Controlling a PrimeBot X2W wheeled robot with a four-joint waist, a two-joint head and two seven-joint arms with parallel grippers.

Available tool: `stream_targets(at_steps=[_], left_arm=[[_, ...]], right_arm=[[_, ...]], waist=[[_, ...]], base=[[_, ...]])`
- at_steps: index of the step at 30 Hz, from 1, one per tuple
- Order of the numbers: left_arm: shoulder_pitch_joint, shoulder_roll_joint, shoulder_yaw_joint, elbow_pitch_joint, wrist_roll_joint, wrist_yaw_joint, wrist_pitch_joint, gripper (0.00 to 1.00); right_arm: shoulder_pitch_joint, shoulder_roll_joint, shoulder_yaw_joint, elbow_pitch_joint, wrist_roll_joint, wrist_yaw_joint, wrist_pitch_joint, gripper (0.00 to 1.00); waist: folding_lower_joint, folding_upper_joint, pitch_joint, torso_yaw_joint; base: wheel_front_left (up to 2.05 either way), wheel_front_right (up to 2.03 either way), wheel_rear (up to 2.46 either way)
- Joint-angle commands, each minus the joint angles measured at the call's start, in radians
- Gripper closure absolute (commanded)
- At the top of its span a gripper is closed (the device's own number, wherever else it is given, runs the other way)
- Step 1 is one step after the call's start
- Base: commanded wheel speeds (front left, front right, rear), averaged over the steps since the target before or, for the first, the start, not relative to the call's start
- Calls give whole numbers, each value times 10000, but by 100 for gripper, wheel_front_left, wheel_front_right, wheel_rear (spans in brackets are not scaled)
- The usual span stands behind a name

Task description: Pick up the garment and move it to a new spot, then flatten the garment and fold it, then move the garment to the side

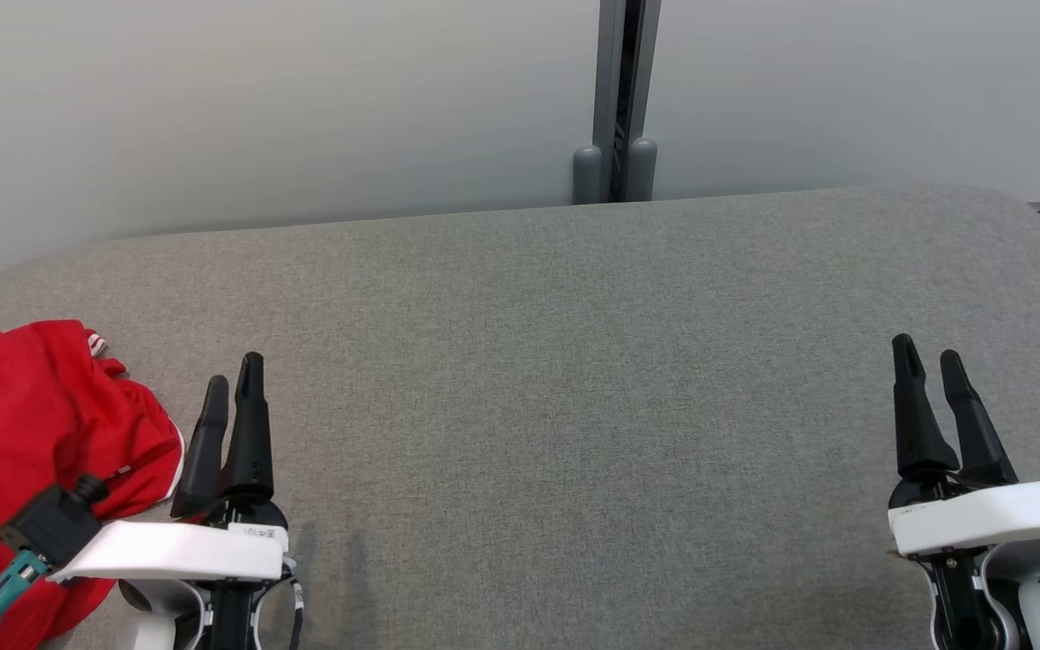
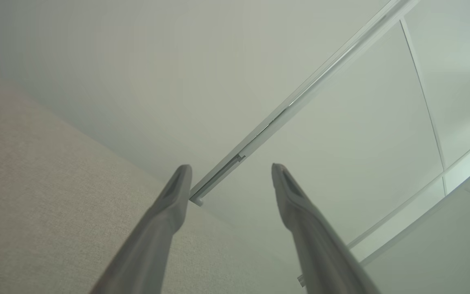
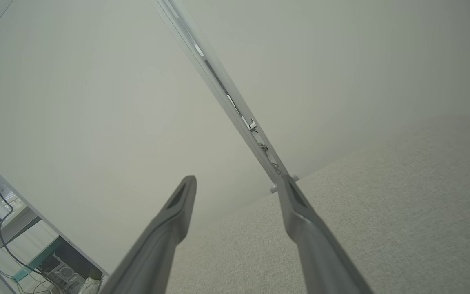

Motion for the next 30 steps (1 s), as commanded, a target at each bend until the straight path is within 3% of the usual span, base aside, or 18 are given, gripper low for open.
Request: stream_targets(at_steps=[1,17,30], left_arm=[[-8,52,-31,-215,270,58,-79,0],[137,64,-1036,-549,4493,762,-477,0],[114,73,-1435,-432,6544,1445,-765,0]], right_arm=[[-224,-104,46,-104,-239,15,-108,0],[-381,-110,451,76,-2462,16,-534,0],[-520,-114,494,422,-4177,17,-845,0]], waist=[[0,-1,6,1],[0,-1,145,-25],[0,-1,351,-24]], base=[[0,0,0],[0,0,0],[0,0,0]])
